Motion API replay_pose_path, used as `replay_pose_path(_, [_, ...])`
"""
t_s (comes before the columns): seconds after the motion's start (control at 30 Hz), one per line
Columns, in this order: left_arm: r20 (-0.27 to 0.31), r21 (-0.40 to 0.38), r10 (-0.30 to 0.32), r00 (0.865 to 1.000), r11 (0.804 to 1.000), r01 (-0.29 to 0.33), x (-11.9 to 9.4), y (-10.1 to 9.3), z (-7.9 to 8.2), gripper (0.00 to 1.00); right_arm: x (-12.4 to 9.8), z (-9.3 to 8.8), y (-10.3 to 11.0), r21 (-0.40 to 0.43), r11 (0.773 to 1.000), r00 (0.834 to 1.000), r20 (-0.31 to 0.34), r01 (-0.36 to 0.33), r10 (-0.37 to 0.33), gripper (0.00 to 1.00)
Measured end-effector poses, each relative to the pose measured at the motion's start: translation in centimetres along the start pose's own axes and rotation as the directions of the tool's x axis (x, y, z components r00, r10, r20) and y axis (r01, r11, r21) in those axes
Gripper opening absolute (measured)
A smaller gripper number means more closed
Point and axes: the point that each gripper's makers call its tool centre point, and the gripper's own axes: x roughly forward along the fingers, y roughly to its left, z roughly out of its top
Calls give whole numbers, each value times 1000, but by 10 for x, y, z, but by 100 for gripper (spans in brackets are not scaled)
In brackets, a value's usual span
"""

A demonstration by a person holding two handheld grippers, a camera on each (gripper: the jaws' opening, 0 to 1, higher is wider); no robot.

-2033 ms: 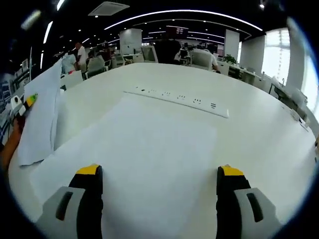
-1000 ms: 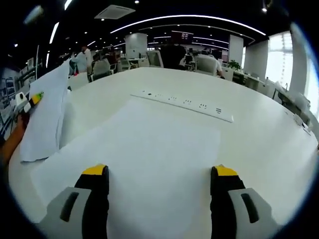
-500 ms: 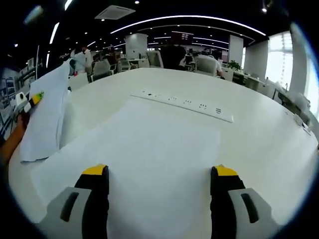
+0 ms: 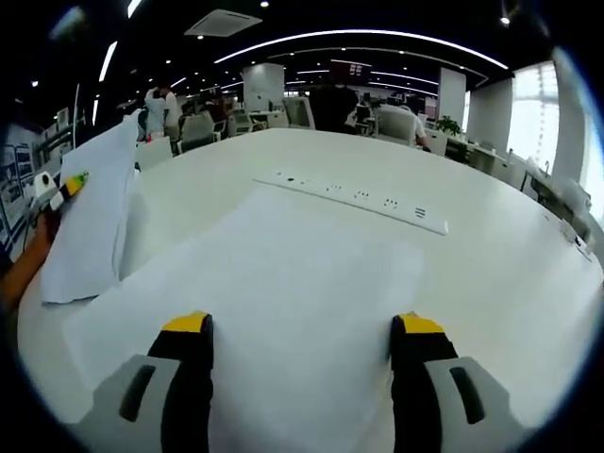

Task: Organize the stack of printing papers by aligning and flattening the scattered papers on the table

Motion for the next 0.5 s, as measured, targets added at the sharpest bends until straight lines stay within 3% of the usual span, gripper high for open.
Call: replay_pose_path(0.5, [0,4,-1,1000,1000,1,0,0,-1,12,-4,-2,5,-15,1000,1000,-17,-21,21,64])
